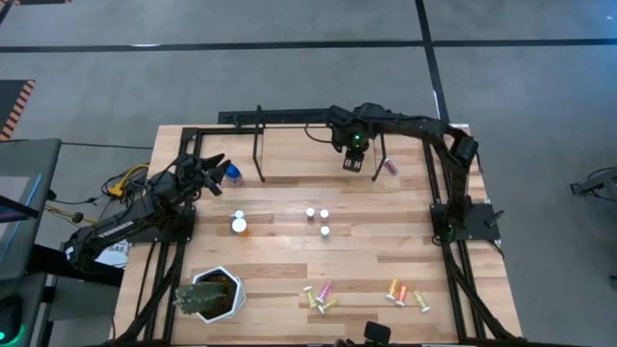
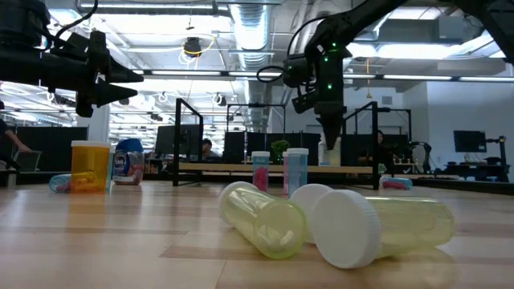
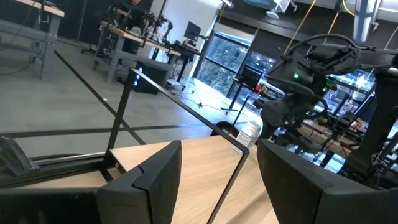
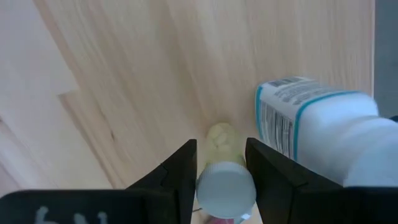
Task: Pick and place medicine bottles onto shelf by color
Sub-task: Put the yellow pill bottle on the shelf, then put the blue pill bottle on the shelf
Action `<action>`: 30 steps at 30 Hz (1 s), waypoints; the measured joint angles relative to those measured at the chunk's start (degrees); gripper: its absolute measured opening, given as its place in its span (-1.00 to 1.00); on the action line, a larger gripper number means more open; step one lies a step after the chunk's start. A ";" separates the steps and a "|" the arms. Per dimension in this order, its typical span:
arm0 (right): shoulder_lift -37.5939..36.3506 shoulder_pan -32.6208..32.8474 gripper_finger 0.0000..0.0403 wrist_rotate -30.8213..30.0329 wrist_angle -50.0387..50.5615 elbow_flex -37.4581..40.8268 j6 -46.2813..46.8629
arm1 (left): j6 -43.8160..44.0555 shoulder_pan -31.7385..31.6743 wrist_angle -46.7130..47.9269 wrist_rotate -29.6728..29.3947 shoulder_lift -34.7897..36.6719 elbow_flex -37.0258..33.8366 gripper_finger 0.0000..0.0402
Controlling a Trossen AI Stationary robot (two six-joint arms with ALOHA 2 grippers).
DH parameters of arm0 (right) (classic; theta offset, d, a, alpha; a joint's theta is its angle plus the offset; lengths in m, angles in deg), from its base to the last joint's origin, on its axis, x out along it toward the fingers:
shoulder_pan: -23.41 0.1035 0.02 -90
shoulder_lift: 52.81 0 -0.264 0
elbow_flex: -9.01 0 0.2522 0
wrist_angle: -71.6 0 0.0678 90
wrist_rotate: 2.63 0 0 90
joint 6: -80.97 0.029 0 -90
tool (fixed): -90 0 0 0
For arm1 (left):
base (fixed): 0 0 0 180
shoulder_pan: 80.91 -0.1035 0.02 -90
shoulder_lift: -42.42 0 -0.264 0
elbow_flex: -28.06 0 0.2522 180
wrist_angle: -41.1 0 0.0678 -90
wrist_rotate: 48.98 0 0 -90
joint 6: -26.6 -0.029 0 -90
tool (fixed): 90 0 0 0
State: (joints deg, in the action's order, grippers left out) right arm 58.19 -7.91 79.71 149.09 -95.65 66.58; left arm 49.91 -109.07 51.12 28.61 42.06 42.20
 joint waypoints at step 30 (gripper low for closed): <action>-1.32 1.85 0.24 -1.42 13.93 -10.49 5.23 | 0.00 0.02 -0.02 0.00 0.00 -0.02 -0.01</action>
State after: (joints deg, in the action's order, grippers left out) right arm 56.87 -6.06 78.29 163.02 -106.14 71.81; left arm 49.91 -109.05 51.11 28.61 42.06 42.18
